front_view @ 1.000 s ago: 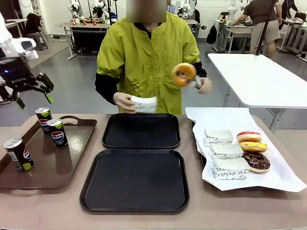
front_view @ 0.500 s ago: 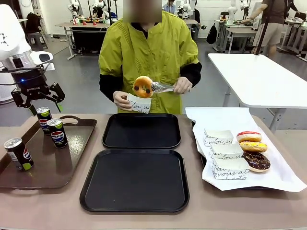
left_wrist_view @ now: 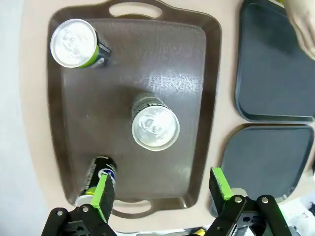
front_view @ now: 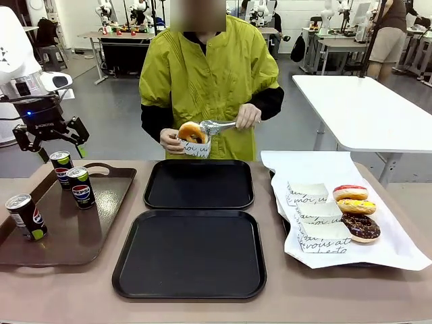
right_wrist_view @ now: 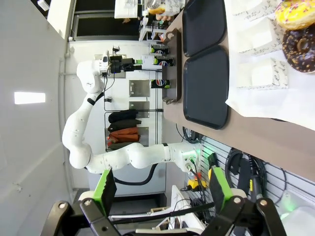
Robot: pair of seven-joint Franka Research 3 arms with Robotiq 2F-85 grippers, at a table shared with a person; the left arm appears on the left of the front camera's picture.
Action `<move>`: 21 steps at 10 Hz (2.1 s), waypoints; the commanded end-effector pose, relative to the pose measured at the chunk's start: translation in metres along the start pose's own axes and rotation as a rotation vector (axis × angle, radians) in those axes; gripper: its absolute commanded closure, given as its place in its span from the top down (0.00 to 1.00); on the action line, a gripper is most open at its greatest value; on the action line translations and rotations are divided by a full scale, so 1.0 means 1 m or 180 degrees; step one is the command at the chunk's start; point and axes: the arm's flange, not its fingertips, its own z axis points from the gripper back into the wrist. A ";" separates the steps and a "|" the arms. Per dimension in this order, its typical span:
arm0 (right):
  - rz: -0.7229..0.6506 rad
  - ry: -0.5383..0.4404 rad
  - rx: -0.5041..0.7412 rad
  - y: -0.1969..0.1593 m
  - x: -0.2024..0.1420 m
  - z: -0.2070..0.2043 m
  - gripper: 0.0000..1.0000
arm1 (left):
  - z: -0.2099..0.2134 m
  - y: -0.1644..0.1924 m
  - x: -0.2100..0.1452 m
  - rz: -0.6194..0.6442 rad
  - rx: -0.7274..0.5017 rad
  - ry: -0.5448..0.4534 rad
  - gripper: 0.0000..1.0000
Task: Set up donuts and drinks on trays.
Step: Pick up one Pepsi coke and place it on the Flat Tray.
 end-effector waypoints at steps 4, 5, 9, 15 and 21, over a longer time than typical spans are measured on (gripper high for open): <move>0.0003 0.0002 0.0015 -0.001 -0.001 -0.001 1.00 | -0.020 -0.011 0.003 -0.0418 0.0331 -0.0265 1.00; 0.0003 0.0002 0.0015 -0.001 -0.001 -0.001 1.00 | -0.028 -0.015 -0.001 -0.0394 0.0274 -0.0256 1.00; 0.0003 0.0002 0.0015 -0.001 -0.001 -0.001 1.00 | -0.056 -0.015 0.002 -0.0308 0.0281 -0.0251 1.00; 0.0003 0.0002 0.0015 -0.001 -0.001 -0.001 1.00 | -0.088 -0.013 0.020 -0.0354 0.0266 -0.0124 1.00; 0.0003 0.0002 0.0015 -0.001 -0.001 -0.001 1.00 | -0.090 -0.011 0.026 -0.0406 0.0265 -0.0069 0.00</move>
